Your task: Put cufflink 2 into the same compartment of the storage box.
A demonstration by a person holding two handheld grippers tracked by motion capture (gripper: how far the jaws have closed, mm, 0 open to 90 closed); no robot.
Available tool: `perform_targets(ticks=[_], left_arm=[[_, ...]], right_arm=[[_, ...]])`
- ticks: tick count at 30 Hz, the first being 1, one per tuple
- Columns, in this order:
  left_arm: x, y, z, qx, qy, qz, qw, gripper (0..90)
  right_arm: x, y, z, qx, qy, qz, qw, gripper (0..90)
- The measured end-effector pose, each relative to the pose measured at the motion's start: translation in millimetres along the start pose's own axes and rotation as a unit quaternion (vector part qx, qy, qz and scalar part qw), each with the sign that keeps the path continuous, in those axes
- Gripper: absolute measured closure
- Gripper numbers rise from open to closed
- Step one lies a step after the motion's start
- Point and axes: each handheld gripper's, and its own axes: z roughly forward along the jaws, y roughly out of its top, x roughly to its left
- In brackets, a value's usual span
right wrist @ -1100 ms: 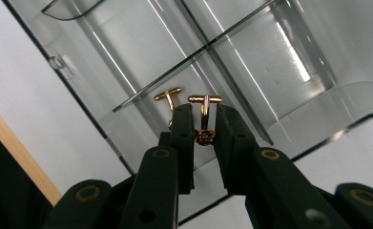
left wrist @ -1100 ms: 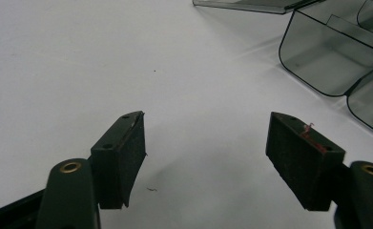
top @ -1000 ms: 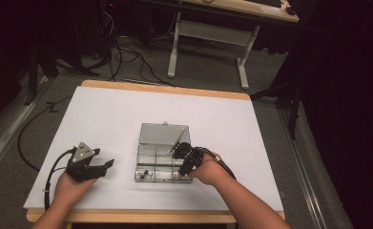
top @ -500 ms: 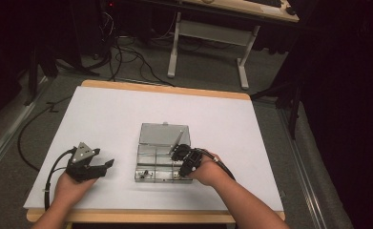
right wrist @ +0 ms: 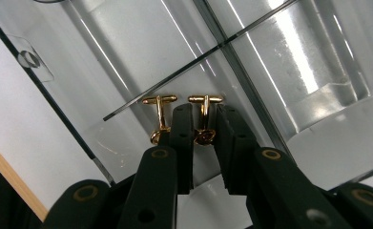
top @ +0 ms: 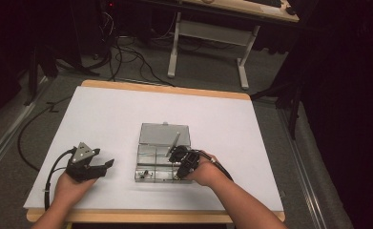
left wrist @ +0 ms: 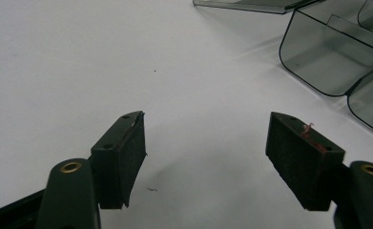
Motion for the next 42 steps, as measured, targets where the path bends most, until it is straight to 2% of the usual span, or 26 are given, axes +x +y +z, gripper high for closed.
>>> perform_targets(ticks=[11,22,30,42], left_arm=[[0.0,0.0,0.0,0.000,0.000,0.000,1.0000,30.4],[0.4,0.0,-0.1,0.000,-0.001,-0.001,1.0000,30.4],[0.5,-0.1,0.0,0.000,-0.002,-0.001,1.0000,30.4],[1.3,-0.3,-0.5,-0.004,-0.003,-0.004,1.0000,30.3]], right_arm=[[0.0,0.4,-0.6,0.000,0.002,0.002,1.0000,76.2],[0.0,1.6,-8.3,-0.007,0.000,0.004,1.0000,76.4],[-1.5,3.5,-18.7,-0.009,-0.002,0.006,0.9999,78.5],[-9.1,0.2,-40.0,-0.034,-0.001,0.020,0.9992,78.2]])
